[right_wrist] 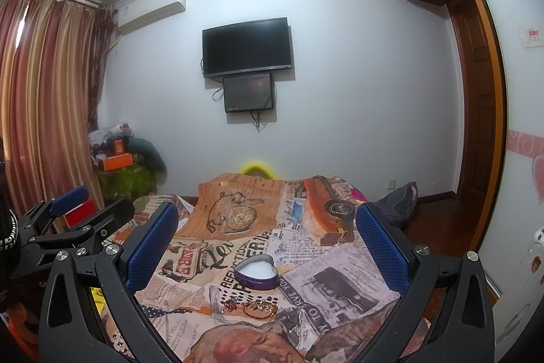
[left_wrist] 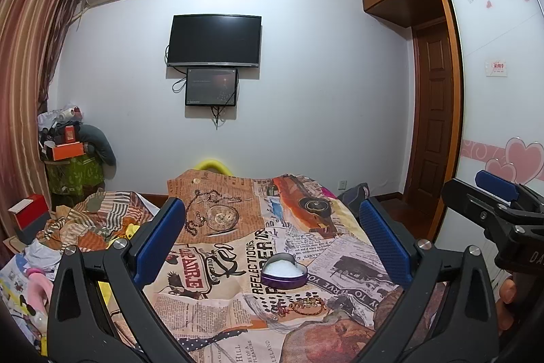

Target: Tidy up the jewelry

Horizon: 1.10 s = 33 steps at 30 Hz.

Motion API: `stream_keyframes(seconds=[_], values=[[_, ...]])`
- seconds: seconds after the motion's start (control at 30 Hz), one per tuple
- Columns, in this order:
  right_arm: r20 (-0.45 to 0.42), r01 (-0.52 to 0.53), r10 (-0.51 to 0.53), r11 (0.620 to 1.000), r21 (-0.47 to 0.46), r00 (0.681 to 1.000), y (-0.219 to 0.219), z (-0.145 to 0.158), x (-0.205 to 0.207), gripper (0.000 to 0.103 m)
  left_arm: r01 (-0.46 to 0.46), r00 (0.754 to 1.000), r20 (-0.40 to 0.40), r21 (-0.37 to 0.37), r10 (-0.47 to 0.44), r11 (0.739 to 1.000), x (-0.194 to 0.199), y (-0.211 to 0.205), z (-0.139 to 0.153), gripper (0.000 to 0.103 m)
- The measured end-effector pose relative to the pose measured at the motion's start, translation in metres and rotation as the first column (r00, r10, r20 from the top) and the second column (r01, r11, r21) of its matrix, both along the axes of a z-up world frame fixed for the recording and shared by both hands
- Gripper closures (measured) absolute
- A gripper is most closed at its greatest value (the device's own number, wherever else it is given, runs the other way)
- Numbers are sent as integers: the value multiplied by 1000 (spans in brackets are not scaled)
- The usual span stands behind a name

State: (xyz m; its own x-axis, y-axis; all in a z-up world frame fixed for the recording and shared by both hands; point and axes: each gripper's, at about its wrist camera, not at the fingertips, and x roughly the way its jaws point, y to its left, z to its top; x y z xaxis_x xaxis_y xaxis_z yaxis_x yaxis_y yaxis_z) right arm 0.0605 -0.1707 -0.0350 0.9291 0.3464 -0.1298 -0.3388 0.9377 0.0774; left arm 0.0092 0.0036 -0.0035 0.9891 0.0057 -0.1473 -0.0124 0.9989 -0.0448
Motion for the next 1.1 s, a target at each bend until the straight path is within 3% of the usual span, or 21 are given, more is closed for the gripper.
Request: stream_keyframes(seconds=[1.1], values=[[-34, -11, 11, 1000, -1, 999, 4, -4, 2, 0, -1, 1000, -29, -14, 0, 1000, 12, 7, -5, 0]])
